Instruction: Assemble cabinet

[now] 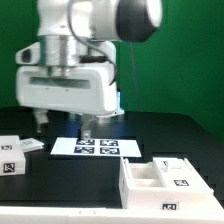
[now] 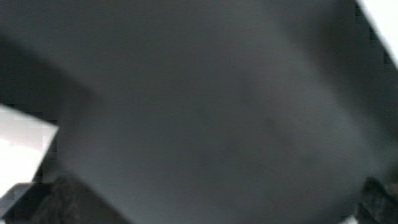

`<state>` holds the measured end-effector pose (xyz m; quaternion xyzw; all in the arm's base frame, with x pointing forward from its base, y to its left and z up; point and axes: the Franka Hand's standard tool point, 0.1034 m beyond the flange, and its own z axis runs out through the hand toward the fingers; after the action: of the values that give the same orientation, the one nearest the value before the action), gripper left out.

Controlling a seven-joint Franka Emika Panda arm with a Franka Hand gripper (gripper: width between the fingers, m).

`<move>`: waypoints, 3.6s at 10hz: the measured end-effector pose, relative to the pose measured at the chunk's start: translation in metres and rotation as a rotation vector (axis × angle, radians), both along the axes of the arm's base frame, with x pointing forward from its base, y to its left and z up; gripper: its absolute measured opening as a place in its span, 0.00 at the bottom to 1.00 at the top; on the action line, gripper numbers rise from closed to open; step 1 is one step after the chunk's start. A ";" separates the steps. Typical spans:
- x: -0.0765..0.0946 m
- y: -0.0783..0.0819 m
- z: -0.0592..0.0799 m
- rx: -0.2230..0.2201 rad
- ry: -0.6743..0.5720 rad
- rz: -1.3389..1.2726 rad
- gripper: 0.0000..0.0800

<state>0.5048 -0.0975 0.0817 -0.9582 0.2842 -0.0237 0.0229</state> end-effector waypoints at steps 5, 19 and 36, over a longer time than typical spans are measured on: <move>-0.003 -0.009 -0.001 -0.033 0.004 0.317 1.00; -0.069 -0.101 -0.069 -0.091 0.172 0.957 1.00; -0.051 -0.056 -0.051 -0.084 0.141 0.927 0.98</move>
Offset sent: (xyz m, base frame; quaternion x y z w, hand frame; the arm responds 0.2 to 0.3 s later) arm 0.0000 0.0000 0.0000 0.0000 0.0000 -0.1296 0.9916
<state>0.4539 -0.1532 0.0309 -0.9835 -0.1738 0.0427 -0.0272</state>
